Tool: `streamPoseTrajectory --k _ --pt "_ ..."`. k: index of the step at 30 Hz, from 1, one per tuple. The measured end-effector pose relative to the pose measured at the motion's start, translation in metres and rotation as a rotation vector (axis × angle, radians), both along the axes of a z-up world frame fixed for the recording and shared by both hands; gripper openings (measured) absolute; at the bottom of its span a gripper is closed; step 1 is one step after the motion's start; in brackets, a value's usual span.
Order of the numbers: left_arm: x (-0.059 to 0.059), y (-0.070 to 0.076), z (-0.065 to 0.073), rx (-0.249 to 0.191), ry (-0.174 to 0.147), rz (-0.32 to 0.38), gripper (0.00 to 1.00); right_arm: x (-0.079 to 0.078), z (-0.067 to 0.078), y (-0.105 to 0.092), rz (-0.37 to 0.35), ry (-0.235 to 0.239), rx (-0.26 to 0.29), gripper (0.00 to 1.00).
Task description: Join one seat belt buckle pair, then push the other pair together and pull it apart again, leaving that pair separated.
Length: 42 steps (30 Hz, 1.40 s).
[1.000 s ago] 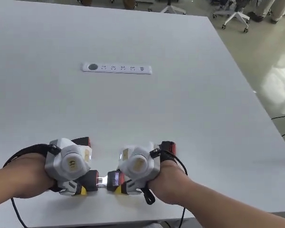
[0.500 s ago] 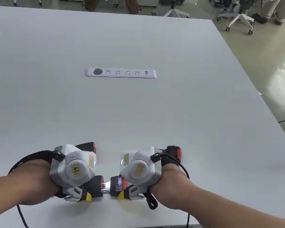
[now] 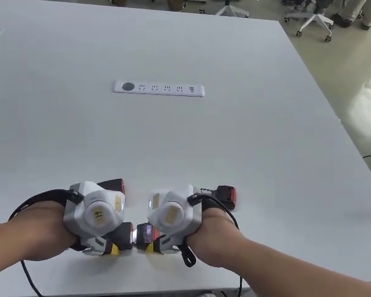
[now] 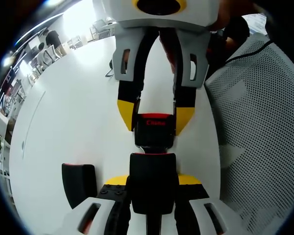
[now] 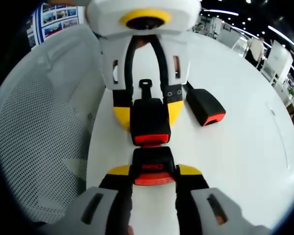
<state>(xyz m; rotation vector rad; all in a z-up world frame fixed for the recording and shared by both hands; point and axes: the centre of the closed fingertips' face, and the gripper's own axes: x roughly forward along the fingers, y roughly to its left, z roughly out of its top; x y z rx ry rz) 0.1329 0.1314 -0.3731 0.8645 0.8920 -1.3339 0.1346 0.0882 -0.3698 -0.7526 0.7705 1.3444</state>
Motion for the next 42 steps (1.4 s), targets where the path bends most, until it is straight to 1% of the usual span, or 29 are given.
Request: streamPoseTrajectory --k 5,7,8,11,15,19,21,27,29,30,32,34,36,37,38,39,40,41,42 --pt "0.0009 0.0 0.0002 -0.005 0.001 0.005 0.34 -0.001 0.0 0.0011 -0.003 -0.004 -0.009 0.33" --pt "0.0013 0.0002 0.0002 -0.006 0.001 0.007 0.34 -0.0013 -0.0003 0.0004 0.007 -0.006 -0.016 0.33" --pt "0.0016 0.0005 0.0002 -0.006 0.002 0.006 0.34 -0.0015 -0.0006 -0.0015 0.026 -0.01 -0.025 0.32" --pt "0.0015 0.0007 0.0006 -0.012 0.001 0.011 0.34 -0.0011 -0.0008 -0.0028 0.031 -0.003 -0.02 0.32" --pt "0.0014 0.0009 0.0009 -0.018 -0.004 0.009 0.34 -0.0022 -0.0011 -0.0023 0.031 -0.009 -0.017 0.32" --pt "0.0006 0.0008 0.0013 -0.014 -0.008 0.004 0.33 -0.0026 -0.0012 -0.0032 0.03 -0.009 -0.019 0.32" --pt "0.0006 0.0008 0.0014 -0.012 -0.008 0.002 0.33 -0.0021 -0.0012 -0.0036 0.028 -0.007 -0.01 0.33" --pt "0.0005 0.0014 0.0012 0.001 -0.002 0.001 0.34 -0.0033 -0.0014 -0.0037 0.027 -0.005 -0.007 0.33" --pt "0.001 0.0019 0.0006 0.013 0.014 0.011 0.34 -0.0032 -0.0015 -0.0037 0.027 -0.004 -0.006 0.33" --pt "0.0016 0.0016 0.0005 0.02 0.017 0.006 0.34 -0.0031 -0.0015 -0.0039 0.025 0.001 -0.008 0.33" --pt "0.0005 0.002 0.0006 0.027 0.016 -0.002 0.34 -0.0035 -0.0017 -0.0034 0.028 0.004 -0.019 0.33" --pt "-0.0004 0.0022 0.0008 0.026 0.013 0.0 0.34 -0.0036 -0.0017 -0.0034 0.029 0.008 -0.026 0.34" --pt "-0.0005 0.0018 0.001 0.033 0.008 0.004 0.35 -0.0036 -0.0023 -0.0034 0.033 0.011 -0.033 0.34" --pt "-0.0008 0.0014 0.0011 0.041 0.001 0.01 0.35 -0.0038 -0.0024 -0.0034 0.033 0.013 -0.036 0.34" --pt "-0.001 0.0013 0.0013 0.047 -0.005 0.013 0.35 -0.0044 -0.0034 -0.0047 0.056 0.002 -0.048 0.34" --pt "-0.0013 0.0013 0.0012 0.054 -0.013 0.018 0.35 -0.0052 -0.0043 -0.0054 0.065 -0.003 -0.059 0.34" --pt "-0.0011 0.0016 0.0012 0.056 -0.014 0.022 0.35 -0.0045 -0.0043 -0.0046 0.055 0.001 -0.058 0.35" --pt "-0.001 0.0028 0.0011 0.058 -0.012 0.045 0.35 -0.0047 -0.0045 -0.0045 0.057 0.001 -0.063 0.35" --pt "-0.0006 0.0031 0.0013 0.058 -0.015 0.049 0.35 -0.0049 -0.0043 -0.0047 0.059 0.0 -0.069 0.35"
